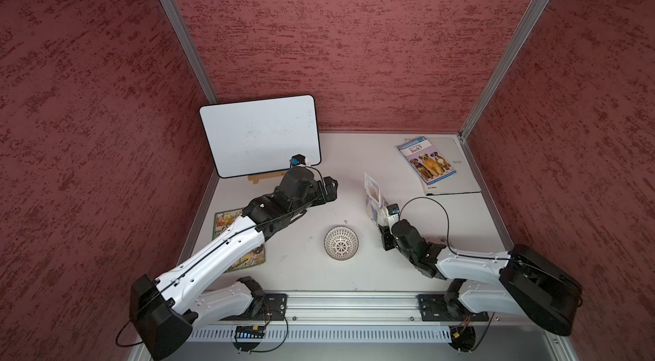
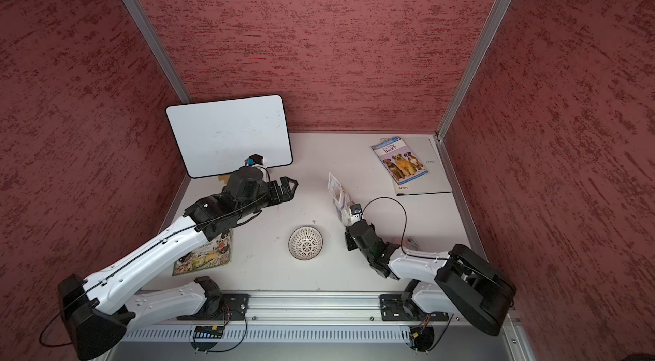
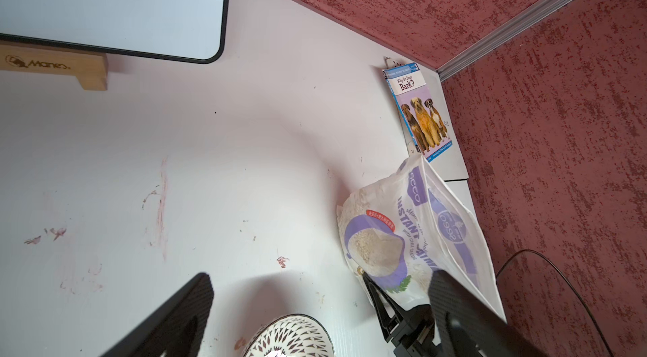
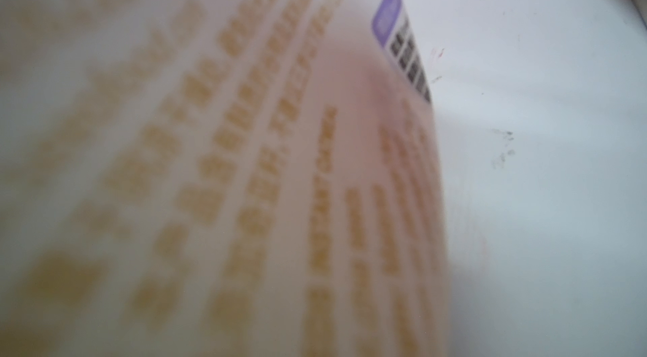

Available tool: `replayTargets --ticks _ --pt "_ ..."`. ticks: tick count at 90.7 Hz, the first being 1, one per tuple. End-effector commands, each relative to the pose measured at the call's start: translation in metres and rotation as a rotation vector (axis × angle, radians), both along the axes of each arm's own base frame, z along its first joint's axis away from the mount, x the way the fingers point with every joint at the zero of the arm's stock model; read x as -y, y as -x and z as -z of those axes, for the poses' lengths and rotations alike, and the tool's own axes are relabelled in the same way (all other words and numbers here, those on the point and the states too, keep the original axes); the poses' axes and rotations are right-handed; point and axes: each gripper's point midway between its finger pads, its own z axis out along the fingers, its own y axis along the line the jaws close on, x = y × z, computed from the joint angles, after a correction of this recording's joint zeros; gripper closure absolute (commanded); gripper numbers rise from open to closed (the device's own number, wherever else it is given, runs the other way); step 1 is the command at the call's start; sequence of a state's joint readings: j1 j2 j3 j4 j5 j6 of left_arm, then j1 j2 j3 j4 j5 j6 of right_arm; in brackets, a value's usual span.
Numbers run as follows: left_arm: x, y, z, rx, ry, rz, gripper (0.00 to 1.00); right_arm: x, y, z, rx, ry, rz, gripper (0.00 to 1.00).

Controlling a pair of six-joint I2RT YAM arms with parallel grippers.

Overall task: Pour the oats into the breakfast bowl
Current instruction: Pick up the oats bag from the center of the board.

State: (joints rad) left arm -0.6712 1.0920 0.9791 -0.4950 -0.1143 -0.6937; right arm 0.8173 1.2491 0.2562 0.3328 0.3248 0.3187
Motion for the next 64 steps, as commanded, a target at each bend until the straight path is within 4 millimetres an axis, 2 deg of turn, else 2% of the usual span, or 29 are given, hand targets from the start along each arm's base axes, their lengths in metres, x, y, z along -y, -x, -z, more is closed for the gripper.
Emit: replayTargets --ticks 1,10,35,64 --pt "-0.016 -0.002 0.004 0.030 -0.018 -0.025 0.00 -0.012 -0.013 -0.043 0.087 -0.090 0.019 1.00" --pt "-0.029 0.002 0.011 0.028 0.001 -0.036 0.00 -0.008 -0.010 -0.055 0.098 -0.086 0.013 1.00" --pt "-0.043 0.010 0.020 0.032 0.010 -0.049 0.00 -0.006 -0.003 -0.070 0.092 -0.044 -0.033 1.00" --pt "-0.073 0.023 0.035 0.016 -0.011 -0.106 0.00 -0.007 0.005 -0.125 0.100 0.005 -0.109 1.00"
